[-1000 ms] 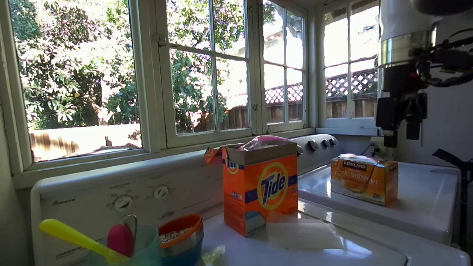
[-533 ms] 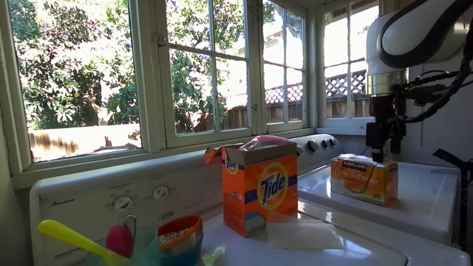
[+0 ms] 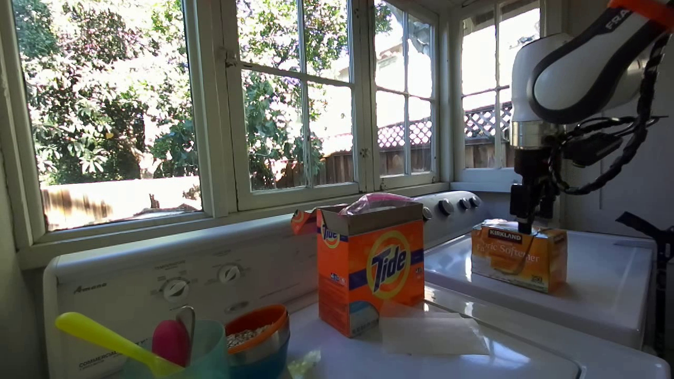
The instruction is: Move the yellow box backwards then put the orange box on top of the machine on the right and press a button on the left washing machine.
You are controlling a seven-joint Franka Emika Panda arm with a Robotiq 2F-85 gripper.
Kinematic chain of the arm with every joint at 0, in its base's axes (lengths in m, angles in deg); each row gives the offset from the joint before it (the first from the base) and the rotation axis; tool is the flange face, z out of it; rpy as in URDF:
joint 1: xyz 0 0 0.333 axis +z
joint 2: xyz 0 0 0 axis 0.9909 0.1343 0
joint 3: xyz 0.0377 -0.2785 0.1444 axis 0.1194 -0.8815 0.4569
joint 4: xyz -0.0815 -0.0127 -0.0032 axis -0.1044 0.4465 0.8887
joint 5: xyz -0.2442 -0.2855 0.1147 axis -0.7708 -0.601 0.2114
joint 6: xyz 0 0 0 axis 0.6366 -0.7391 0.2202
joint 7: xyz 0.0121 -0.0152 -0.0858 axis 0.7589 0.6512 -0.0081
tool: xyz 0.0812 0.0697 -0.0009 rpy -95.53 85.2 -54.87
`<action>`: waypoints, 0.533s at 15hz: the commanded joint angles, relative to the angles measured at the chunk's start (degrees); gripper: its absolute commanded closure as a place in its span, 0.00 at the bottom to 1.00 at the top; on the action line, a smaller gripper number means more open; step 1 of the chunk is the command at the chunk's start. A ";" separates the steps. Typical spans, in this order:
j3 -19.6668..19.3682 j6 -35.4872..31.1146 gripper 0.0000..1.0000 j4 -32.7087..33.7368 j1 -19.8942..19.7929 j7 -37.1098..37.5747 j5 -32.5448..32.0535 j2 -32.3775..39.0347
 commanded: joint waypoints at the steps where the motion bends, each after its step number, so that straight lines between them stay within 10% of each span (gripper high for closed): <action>1: -1.43 -3.34 0.00 9.10 -0.96 2.59 -0.88 10.67; 8: -5.56 2.83 0.00 24.04 0.50 17.79 -1.10 21.99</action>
